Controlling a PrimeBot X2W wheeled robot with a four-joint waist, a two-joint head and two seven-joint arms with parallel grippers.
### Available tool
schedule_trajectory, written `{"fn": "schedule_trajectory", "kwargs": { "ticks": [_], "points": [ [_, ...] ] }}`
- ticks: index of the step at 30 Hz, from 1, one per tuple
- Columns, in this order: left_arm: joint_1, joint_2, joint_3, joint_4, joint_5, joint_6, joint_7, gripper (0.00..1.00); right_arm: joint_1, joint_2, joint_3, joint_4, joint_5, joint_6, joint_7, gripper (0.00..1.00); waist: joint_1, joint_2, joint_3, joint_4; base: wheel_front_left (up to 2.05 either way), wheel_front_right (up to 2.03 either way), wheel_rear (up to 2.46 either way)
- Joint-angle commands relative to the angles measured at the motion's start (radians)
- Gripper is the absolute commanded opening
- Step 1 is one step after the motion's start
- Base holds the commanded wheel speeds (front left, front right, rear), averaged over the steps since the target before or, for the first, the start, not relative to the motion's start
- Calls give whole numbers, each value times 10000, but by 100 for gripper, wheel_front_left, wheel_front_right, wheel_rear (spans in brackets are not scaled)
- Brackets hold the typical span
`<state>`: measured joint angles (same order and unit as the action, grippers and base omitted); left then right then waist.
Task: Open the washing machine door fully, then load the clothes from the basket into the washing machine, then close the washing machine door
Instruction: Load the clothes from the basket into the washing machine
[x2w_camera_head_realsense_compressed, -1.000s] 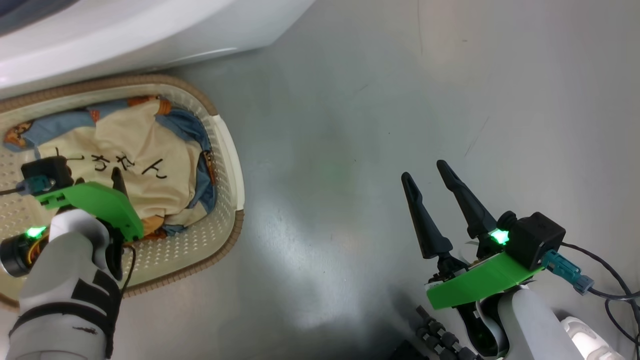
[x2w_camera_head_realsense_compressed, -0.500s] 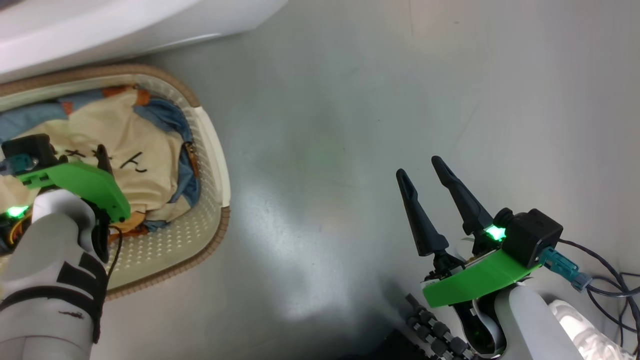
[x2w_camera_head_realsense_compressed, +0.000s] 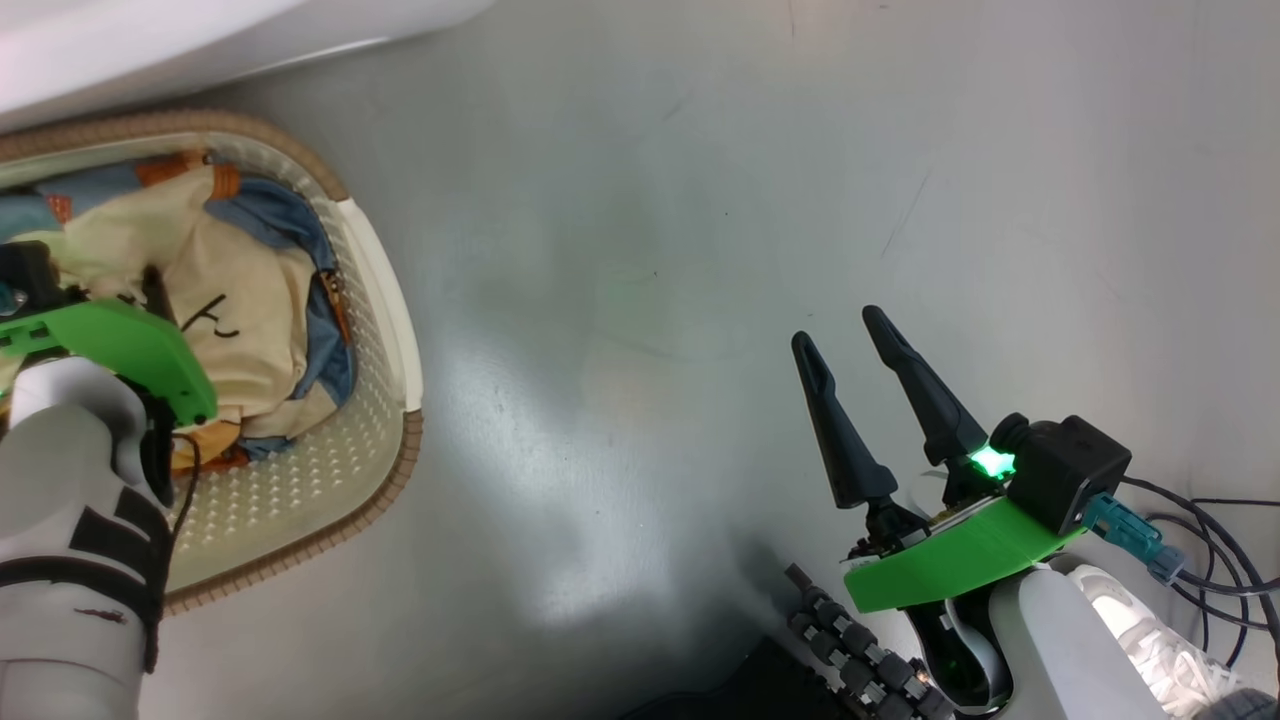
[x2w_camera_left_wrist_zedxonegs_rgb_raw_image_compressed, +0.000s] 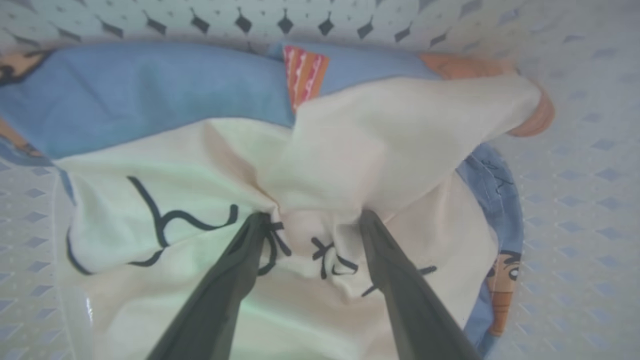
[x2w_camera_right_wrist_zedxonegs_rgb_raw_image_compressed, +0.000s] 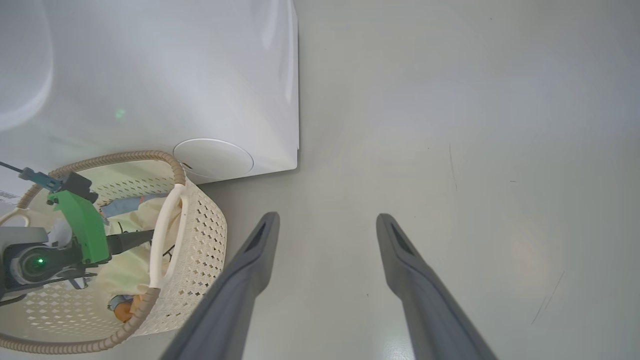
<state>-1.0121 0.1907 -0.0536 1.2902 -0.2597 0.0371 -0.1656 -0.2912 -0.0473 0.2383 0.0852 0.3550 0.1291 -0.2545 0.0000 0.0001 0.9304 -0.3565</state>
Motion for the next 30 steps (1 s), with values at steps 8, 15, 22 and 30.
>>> {"fn": "schedule_trajectory", "kwargs": {
  "ticks": [8, 15, 22, 30],
  "points": [
    [106, 456, -160, -10, 165, 312, 130, 100, 322, -30, 50, -315, 45, 16, -72, 100, 0, -1, 252, -89, 0, 0, 0],
    [12, 466, -494, -4, 364, 487, 212, 100, 450, -30, -149, -381, -4, 16, -72, 100, 0, -1, 371, -156, 0, 0, 0],
    [-70, 383, -776, 0, 488, 590, 201, 84, 537, -30, -336, -469, -27, 16, -72, 100, 0, -1, 412, -126, 0, 0, 0],
    [-70, 504, -1069, 3, 627, 724, 246, 44, 566, -30, -485, -596, -45, 16, -72, 100, 0, -1, 470, -155, 0, 0, 0]
  ]
}}
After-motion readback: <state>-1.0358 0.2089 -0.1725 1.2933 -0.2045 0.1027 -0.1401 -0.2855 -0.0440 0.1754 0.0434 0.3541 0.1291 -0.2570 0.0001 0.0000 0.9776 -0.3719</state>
